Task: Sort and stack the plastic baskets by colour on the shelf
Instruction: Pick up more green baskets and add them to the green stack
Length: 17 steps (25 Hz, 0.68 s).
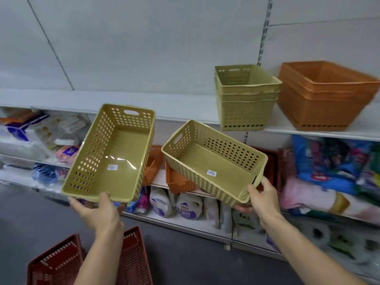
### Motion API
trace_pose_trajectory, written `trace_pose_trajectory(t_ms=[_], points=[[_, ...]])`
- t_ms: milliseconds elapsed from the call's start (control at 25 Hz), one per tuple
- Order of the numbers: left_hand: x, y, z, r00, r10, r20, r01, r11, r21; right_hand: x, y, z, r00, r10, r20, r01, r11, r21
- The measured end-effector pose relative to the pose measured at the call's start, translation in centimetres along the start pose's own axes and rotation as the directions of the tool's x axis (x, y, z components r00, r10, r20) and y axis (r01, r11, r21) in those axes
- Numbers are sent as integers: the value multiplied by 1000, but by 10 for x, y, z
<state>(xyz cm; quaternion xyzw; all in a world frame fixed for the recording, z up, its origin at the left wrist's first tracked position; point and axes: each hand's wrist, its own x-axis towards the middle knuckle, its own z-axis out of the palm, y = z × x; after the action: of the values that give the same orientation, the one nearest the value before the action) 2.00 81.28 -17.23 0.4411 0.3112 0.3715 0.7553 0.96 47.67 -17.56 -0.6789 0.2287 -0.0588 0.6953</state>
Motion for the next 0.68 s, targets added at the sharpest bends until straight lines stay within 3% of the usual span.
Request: trace_pose_trajectory(t_ms=[160, 400, 680], points=[[-7, 26, 30, 994, 74, 86, -74, 997, -5, -26, -27, -33, 1000, -18, -15, 19, 1000, 25], [-3, 50, 75, 982, 34, 187, -28, 999, -35, -73, -74, -56, 992, -52, -115, 59, 997, 53], [14, 69, 123, 946, -96, 308, 73, 994, 84, -110, -140, -42, 956, -139, -257, 164, 983, 77]])
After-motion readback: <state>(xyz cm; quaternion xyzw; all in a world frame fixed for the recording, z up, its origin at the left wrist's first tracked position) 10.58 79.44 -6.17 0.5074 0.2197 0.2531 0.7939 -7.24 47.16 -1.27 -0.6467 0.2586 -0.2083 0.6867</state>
